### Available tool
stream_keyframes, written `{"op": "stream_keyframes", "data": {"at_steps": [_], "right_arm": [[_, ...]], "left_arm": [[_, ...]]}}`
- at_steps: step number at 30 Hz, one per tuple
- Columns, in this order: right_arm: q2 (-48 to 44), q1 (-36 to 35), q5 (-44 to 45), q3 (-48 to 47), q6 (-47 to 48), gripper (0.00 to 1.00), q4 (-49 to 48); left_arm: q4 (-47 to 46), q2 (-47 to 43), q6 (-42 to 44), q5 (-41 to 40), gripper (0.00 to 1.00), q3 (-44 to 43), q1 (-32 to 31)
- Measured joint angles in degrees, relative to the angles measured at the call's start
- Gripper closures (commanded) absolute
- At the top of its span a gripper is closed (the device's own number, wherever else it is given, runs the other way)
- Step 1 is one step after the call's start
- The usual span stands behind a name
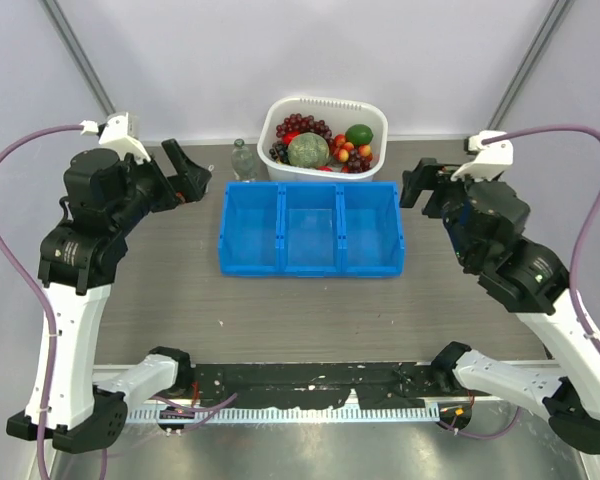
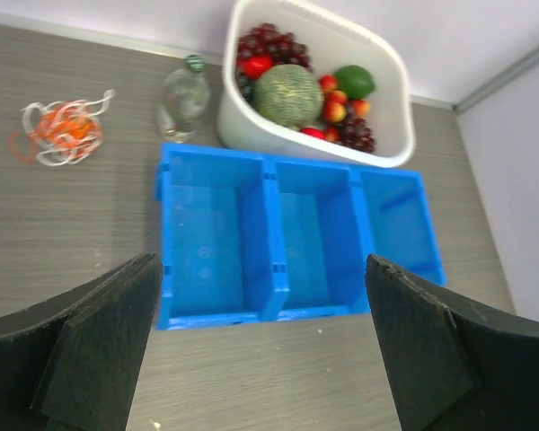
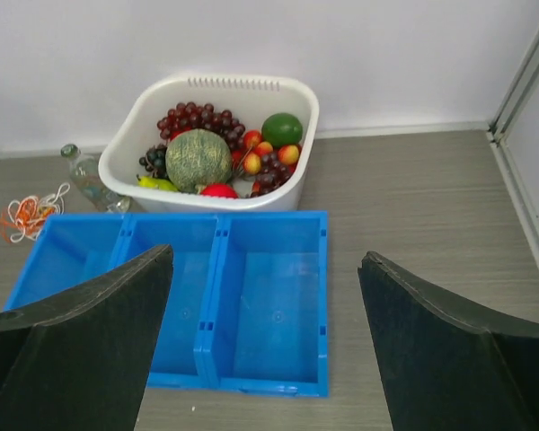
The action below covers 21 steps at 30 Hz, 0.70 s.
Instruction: Untangle the cables
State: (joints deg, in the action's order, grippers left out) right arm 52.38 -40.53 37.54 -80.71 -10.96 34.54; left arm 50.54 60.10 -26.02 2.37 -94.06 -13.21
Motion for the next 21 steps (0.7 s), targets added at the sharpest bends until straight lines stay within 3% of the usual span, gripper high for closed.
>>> {"op": "stream_keyframes", "data": {"at_steps": [9,16,21], "right_arm": [[0.79,0.0,-4.5,7.45,-2.73,0.11,0.26],[0.74,0.0,-9.18,8.57,-4.24,0.1,0.92],[4.02,0.0,-8.52,6.14,-7.5,0.1,6.6]], "left_arm": [[1.44,0.52,0.35,-17.44,0.0,8.63,0.02],[-0.61,6.03,-5.6,-17.55,0.0,11.15,0.11],[1.03,18.67,-11.15,-20.48,0.0,3.72,1.6]]}}
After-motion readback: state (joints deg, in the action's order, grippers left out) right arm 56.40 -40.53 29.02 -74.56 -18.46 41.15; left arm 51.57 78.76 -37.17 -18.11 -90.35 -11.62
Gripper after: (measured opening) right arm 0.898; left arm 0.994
